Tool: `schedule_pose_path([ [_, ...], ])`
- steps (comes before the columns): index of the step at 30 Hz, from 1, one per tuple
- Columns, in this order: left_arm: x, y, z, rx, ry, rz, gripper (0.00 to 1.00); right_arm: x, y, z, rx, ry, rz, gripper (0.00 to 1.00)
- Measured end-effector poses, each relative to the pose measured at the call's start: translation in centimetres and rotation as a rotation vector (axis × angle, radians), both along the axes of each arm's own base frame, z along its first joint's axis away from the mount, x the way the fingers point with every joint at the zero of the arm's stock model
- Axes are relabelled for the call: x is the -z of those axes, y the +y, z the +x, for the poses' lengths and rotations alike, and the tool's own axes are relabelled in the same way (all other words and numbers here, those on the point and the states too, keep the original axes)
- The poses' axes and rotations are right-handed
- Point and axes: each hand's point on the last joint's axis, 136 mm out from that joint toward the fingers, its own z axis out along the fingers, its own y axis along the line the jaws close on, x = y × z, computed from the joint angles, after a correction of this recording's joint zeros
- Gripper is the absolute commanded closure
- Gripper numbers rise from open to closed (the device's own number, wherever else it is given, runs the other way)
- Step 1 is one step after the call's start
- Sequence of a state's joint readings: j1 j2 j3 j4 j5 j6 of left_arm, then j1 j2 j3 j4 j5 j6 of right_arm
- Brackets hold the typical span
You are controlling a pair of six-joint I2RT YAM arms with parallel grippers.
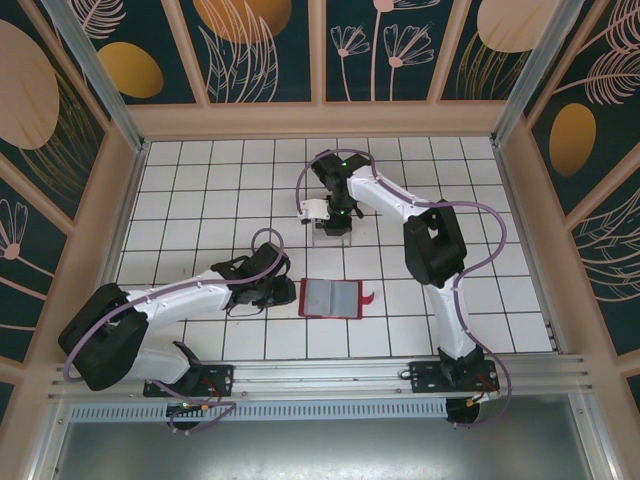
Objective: Take the credit cards out of the card holder
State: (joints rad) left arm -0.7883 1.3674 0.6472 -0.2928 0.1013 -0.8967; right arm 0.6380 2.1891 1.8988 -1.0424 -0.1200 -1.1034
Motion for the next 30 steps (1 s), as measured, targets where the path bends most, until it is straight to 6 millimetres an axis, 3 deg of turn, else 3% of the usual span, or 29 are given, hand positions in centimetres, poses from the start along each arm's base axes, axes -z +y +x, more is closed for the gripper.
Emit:
schedule_pose_path([
  [6, 0.0, 0.1, 0.0, -0.003, -0.002, 0.005, 0.72, -0.1, 0.1, 1.0, 0.005, -0.046, -0.001, 0.71],
  [15, -0.1, 0.1, 0.1, -0.003, -0.006, 0.001, 0.72, 0.3, -0.3, 2.8, 0.022, -0.144, -0.033, 0.69],
  [30, -0.2, 0.1, 0.1, -0.003, -0.008, 0.001, 0.72, -3.0, -1.1, 4.2, 0.121, -0.327, -0.006, 0.68],
])
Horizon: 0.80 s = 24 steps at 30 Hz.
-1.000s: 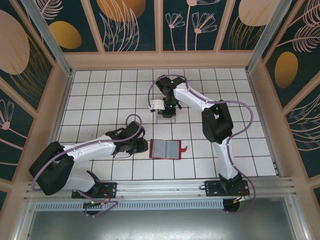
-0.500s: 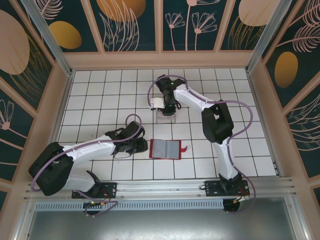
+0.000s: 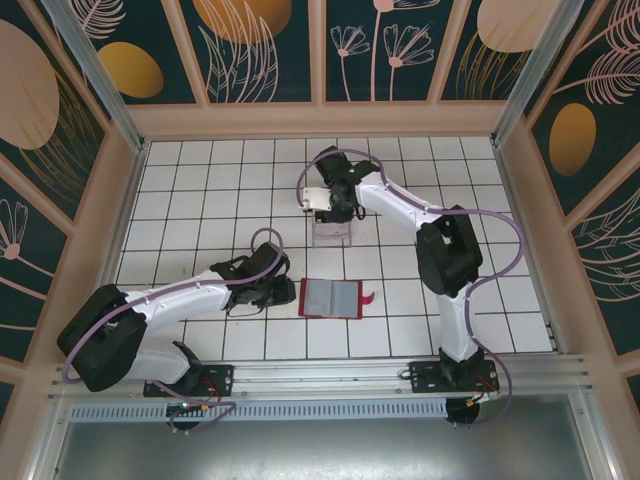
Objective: Take the credit cards out of the card holder
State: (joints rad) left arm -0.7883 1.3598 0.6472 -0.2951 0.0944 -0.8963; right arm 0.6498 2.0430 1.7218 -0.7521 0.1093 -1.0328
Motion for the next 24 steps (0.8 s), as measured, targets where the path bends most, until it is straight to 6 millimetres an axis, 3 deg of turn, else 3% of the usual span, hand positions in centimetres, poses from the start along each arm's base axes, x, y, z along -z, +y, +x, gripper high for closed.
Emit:
schedule_pose_path([
  [10, -0.7, -0.9, 1.1, 0.001, -0.018, -0.010, 0.72, -1.2, -0.3, -0.8, 0.395, 0.041, 0.219, 0.72],
  [20, -1.3, -1.4, 2.6, 0.010, -0.043, -0.012, 0.72, -4.5, -0.6, -5.7, 0.855, 0.243, 0.627, 0.74],
  [24, -1.9, -1.5, 3.3, 0.010, -0.061, -0.022, 0.72, -4.6, -0.5, -7.5, 1.007, 0.361, 0.735, 0.77],
])
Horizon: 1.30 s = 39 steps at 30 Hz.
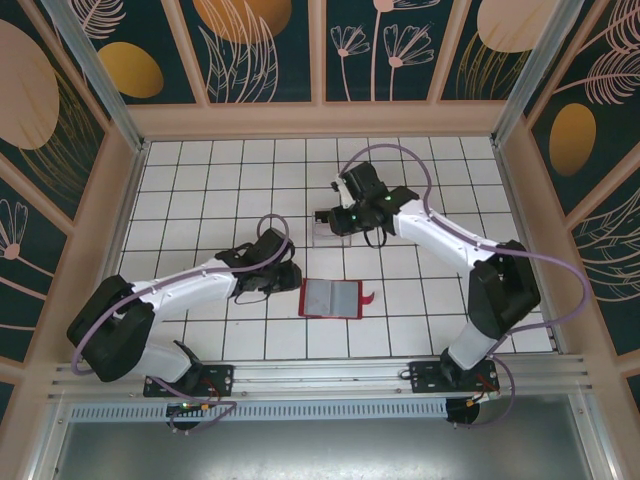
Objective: Take the credit cards out of the card holder
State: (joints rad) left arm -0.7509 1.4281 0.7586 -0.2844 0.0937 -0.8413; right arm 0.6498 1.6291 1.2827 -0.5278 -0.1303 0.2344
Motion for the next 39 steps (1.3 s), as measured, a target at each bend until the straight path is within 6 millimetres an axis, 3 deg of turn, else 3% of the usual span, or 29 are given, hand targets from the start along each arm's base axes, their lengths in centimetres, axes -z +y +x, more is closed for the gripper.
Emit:
schedule_pose_path([
  [8, -0.4, 1.0, 1.8, -0.047, -0.013, -0.025, 0.72, 1.1, -0.2, -3.2, 0.211, 0.212, 0.130, 0.76],
  [14, -0.7, 1.8, 3.0, -0.073, -0.022, -0.049, 0.73, 1.6, 0.7, -6.1, 0.273, 0.306, 0.170, 0.75],
  [25, -0.6, 3.8, 4.2, -0.125, -0.026, -0.059, 0.73, 3.7, 3.6, -9.9, 0.241, 0.422, 0.169, 0.76],
  [32, -1.0, 6.3, 4.3, -0.174, -0.048, -0.062, 0.73, 6.6, 5.4, -11.5, 0.205, 0.502, 0.144, 0.77],
  [39, -1.1, 7.2, 3.9, -0.180, -0.059, -0.058, 0.73, 9.4, 6.5, -13.2, 0.173, 0.573, 0.097, 0.76],
])
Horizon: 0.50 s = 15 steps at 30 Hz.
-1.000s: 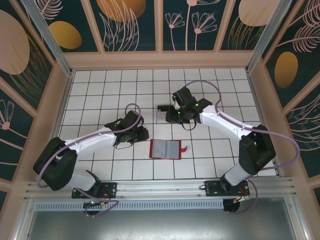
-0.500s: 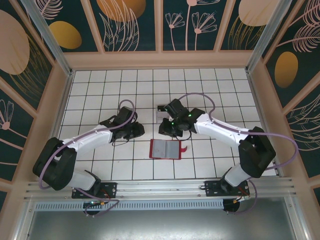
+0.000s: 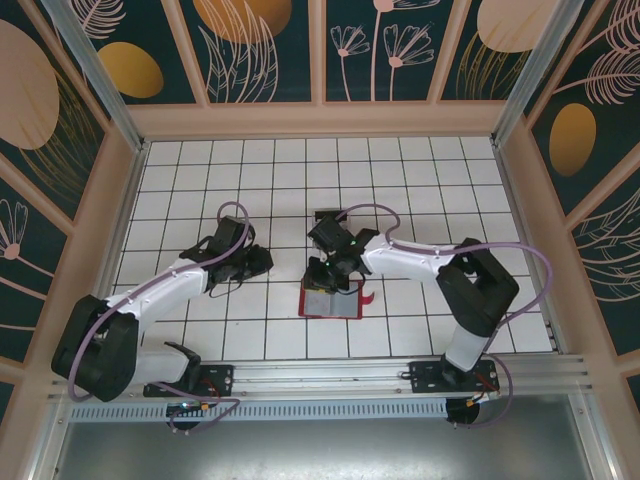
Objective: Take the credit cards out of the card holder
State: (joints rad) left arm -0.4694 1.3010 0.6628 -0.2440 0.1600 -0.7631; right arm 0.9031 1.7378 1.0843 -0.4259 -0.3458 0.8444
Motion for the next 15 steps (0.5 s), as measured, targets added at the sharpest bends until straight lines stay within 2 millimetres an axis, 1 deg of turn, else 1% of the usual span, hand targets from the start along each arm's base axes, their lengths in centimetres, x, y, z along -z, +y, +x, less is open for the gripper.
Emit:
schedule_pose_path([
  [3, 0.1, 0.2, -0.4, 0.000, 0.006, 0.003, 0.73, 1.2, 0.4, -0.6, -0.019, 0.026, -0.017, 0.76],
  [6, 0.2, 0.2, -0.4, 0.000, 0.009, 0.005, 0.73, 1.9, 0.6, -1.0, -0.029, 0.045, -0.025, 0.76],
  [15, 0.2, 0.2, -0.5, 0.001, 0.012, 0.006, 0.73, 2.3, 0.7, -1.0, -0.031, 0.048, -0.027, 0.76],
])
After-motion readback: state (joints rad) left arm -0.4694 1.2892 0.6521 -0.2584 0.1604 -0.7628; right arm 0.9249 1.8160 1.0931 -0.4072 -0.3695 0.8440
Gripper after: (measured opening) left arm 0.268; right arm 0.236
